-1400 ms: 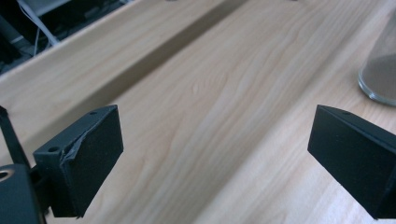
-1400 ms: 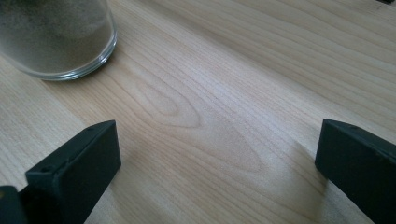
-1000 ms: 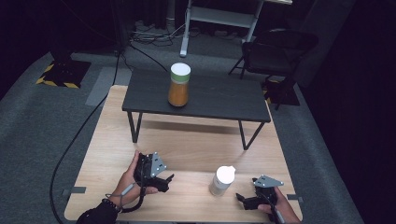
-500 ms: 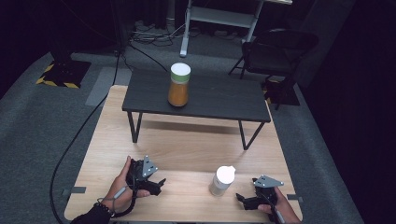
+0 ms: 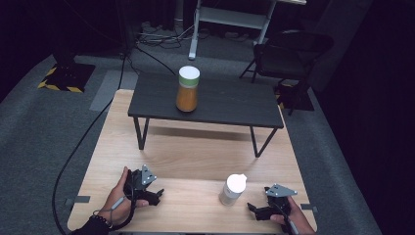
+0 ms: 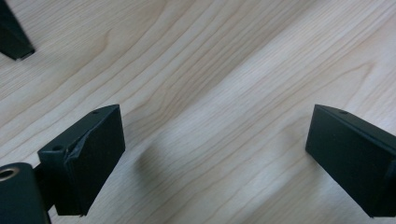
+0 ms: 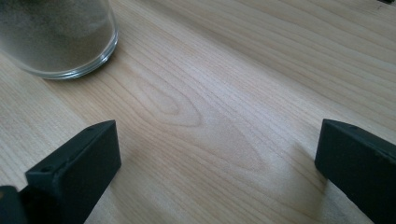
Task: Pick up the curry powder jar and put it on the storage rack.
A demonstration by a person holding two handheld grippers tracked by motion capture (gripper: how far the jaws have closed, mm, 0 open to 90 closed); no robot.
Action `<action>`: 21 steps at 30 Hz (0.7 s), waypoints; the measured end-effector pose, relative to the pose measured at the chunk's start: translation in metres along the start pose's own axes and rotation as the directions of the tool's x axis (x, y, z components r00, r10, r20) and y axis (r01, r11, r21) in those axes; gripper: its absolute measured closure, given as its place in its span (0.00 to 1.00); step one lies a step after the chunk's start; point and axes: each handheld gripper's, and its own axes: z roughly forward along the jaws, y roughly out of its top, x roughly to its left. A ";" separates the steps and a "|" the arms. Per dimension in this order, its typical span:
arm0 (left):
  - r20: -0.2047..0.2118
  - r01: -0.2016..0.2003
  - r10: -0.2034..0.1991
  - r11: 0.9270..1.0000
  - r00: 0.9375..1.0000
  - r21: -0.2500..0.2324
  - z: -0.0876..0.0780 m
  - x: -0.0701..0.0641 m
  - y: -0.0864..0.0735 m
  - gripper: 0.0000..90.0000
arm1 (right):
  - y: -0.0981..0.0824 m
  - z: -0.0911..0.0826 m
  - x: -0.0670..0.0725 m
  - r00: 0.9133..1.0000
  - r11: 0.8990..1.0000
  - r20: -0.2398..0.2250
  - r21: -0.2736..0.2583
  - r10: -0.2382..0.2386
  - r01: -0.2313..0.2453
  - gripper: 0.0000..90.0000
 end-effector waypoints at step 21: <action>0.058 0.084 -0.083 0.996 0.995 -0.027 0.005 0.020 -0.013 0.01 | -0.001 -0.001 -0.001 1.000 1.000 -0.007 0.001 -0.008 0.008 0.00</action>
